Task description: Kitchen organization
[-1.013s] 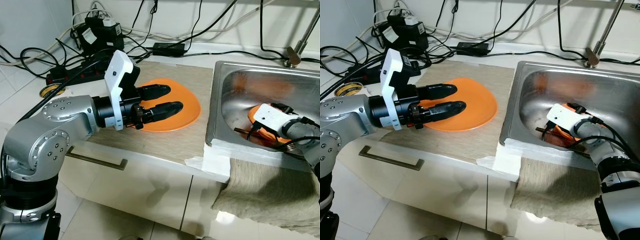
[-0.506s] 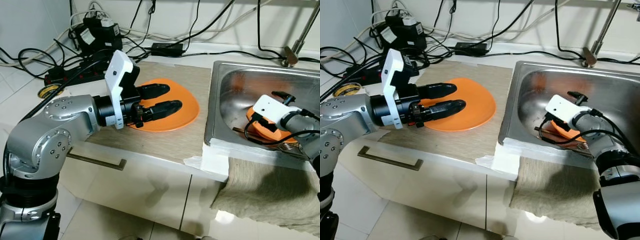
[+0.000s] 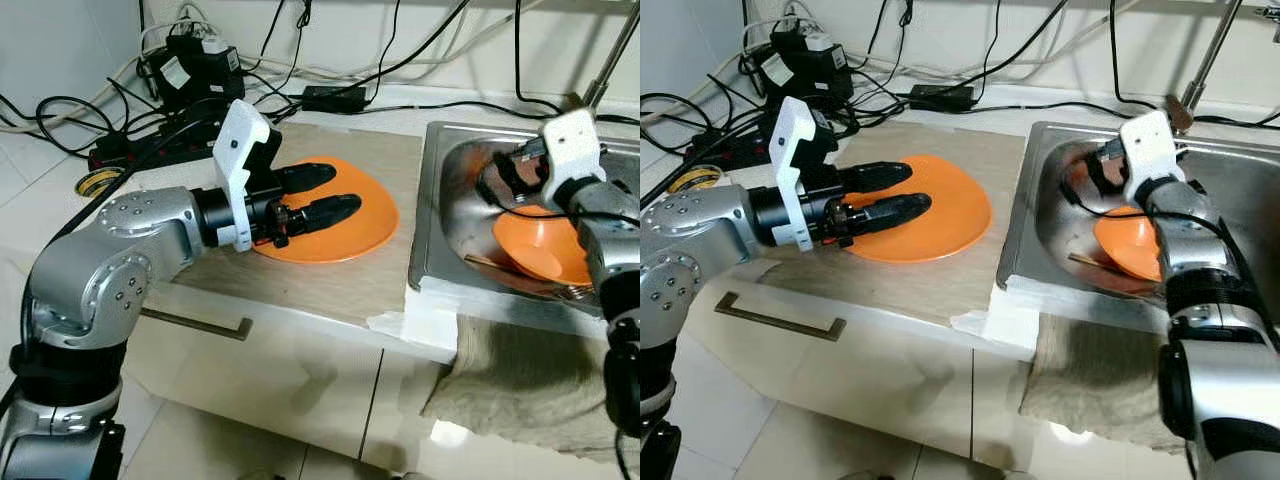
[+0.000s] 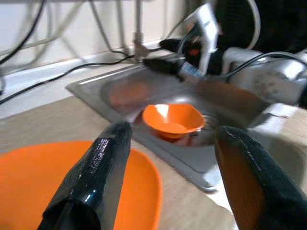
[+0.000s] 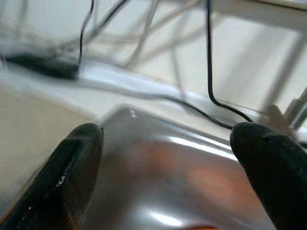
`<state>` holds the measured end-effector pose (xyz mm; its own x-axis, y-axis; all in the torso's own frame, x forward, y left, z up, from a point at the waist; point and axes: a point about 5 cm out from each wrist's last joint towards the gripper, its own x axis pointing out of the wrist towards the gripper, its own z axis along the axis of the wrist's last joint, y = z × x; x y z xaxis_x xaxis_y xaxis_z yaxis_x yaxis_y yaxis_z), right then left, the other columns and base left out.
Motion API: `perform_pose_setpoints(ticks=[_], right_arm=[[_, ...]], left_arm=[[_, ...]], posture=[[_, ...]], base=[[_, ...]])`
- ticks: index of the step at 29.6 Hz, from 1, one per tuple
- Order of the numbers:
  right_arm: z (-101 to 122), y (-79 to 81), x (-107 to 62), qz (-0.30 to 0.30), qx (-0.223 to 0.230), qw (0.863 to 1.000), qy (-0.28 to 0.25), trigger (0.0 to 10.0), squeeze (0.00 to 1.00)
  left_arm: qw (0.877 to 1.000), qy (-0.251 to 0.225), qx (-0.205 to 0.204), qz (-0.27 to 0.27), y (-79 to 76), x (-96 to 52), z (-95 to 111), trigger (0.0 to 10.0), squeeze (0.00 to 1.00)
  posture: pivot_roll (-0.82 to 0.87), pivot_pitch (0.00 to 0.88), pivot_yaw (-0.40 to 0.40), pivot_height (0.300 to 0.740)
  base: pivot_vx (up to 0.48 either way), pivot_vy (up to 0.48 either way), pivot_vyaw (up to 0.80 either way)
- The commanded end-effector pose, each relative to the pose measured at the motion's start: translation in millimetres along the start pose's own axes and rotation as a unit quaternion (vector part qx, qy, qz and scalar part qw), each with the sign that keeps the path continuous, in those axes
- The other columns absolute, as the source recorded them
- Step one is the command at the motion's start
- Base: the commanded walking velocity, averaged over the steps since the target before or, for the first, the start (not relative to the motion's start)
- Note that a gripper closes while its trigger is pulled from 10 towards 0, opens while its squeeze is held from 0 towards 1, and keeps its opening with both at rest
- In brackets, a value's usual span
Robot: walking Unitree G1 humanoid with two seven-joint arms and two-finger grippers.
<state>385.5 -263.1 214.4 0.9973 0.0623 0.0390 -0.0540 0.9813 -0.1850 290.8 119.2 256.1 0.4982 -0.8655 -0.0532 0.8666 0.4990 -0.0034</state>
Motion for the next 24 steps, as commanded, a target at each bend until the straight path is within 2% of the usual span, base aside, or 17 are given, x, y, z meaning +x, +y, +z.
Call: perform_pose_setpoints(ticks=[1,4,8,10,11,13,18,24], right_arm=[[17,0.2,2.0,-0.004,0.067,0.997,-0.032,10.0,0.00],[20,7.2,0.9,0.005,0.113,0.993,-0.044,10.0,0.00],[25,34.9,-3.8,0.049,0.179,0.981,-0.064,10.0,0.00],[26,38.9,-5.0,0.055,0.190,0.978,-0.066,10.0,0.00],[29,55.2,-10.8,0.083,0.223,0.969,-0.069,10.0,0.00],[29,69.8,-16.3,0.109,0.244,0.961,-0.067,10.0,0.00],[27,87.0,-31.8,0.146,0.250,0.955,-0.058,10.0,0.00],[27,81.8,-50.5,0.165,0.226,0.959,-0.052,10.0,0.00]], left_arm=[[0.999,-0.006,0.010,0.032,9.1,1.1,4,10.0,0.00],[0.997,-0.016,0.006,0.070,19.7,3.4,3,10.0,0.00],[0.992,-0.026,-0.001,0.121,34.6,7.5,1,10.0,0.00],[0.992,-0.027,-0.005,0.123,36.1,7.4,1,10.0,0.00],[0.989,-0.028,-0.010,0.145,42.7,7.3,-2,10.0,0.00],[0.986,-0.026,-0.010,0.164,48.0,6.9,-5,10.0,0.00],[0.982,-0.021,-0.012,0.187,56.5,2.2,-10,10.0,0.00],[0.976,-0.018,-0.016,0.215,64.6,-10.2,-15,10.0,0.00]], posture=[[-0.06,0.000,0.065,0.740],[-0.05,0.000,0.064,0.740],[-0.04,0.000,0.061,0.740],[-0.04,0.000,0.062,0.740],[-0.04,0.000,0.063,0.740],[-0.05,0.000,0.063,0.740],[-0.05,0.000,0.063,0.740],[-0.06,0.000,0.069,0.740]], base=[[0.000,0.000,0.00],[0.000,0.000,0.00],[0.000,0.000,0.00],[0.000,0.000,0.00],[0.000,0.000,0.00],[0.000,0.000,0.00],[0.000,0.000,0.00],[0.000,0.000,0.00]])
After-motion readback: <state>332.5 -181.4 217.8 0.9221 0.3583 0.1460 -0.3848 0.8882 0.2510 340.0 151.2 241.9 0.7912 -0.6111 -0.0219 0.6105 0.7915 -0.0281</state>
